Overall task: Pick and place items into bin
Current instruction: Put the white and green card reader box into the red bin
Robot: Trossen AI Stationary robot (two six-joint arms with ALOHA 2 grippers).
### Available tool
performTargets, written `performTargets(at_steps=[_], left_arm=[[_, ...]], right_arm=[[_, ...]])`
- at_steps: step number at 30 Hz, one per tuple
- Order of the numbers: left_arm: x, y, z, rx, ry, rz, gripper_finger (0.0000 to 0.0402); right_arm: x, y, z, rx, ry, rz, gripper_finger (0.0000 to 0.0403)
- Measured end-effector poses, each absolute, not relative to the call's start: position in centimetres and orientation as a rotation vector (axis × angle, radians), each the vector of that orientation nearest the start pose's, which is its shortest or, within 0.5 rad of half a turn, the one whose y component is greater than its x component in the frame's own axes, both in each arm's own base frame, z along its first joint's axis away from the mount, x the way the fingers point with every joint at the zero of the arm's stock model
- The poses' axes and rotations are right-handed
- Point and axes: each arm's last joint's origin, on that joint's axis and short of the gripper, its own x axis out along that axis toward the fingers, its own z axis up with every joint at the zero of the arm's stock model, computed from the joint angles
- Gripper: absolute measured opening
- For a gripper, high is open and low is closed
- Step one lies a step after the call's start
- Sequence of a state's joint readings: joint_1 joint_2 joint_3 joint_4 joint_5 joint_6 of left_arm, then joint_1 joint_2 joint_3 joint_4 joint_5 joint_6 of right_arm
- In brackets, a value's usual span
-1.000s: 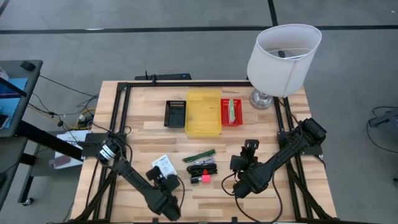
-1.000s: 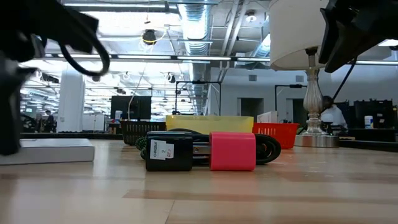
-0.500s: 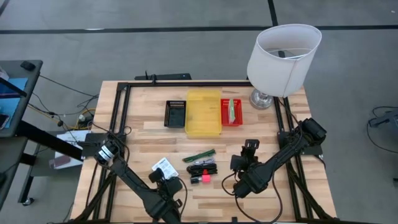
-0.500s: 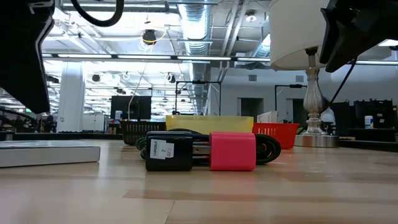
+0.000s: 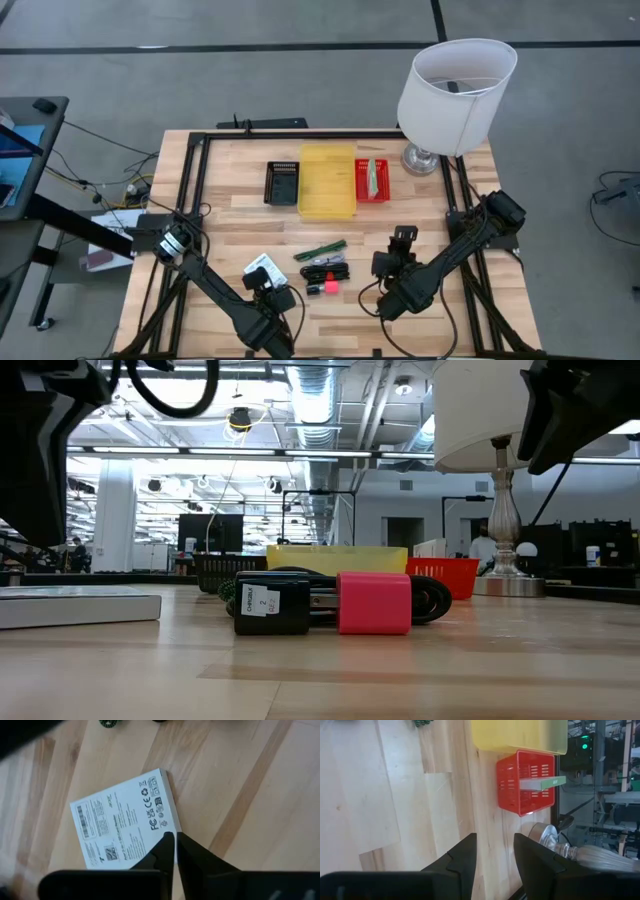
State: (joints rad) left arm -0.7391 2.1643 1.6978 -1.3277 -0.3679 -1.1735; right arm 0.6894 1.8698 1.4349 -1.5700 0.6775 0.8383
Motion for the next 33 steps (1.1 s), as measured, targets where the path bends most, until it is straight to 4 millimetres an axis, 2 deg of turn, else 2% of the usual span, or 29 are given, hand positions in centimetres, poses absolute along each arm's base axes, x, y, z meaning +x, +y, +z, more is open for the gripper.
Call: performTargets(at_steps=[8, 14, 18, 24, 33], left_arm=[[29.7, -25.7, 17.4, 0.145, 1.403, 0.478, 0.0109], [29.3, -25.8, 17.4, 0.228, 1.524, 0.349, 0.0164], [29.1, -25.9, 17.3, 0.312, 1.572, 0.233, 0.0173], [28.9, -26.2, 17.3, 0.542, 1.607, -0.007, 0.0168], [29.4, -25.9, 17.3, 0.692, 1.601, -0.175, 0.0158]], right_arm=[[24.6, 18.6, 22.5, -0.593, 1.316, -0.568, 0.0143], [24.6, 18.7, 22.5, -0.592, 1.315, -0.566, 0.0156], [24.7, 18.7, 22.4, -0.587, 1.311, -0.564, 0.0161], [24.5, 19.1, 22.4, -0.59, 1.301, -0.552, 0.0161], [23.6, 20.2, 22.4, -0.608, 1.276, -0.513, 0.0162]])
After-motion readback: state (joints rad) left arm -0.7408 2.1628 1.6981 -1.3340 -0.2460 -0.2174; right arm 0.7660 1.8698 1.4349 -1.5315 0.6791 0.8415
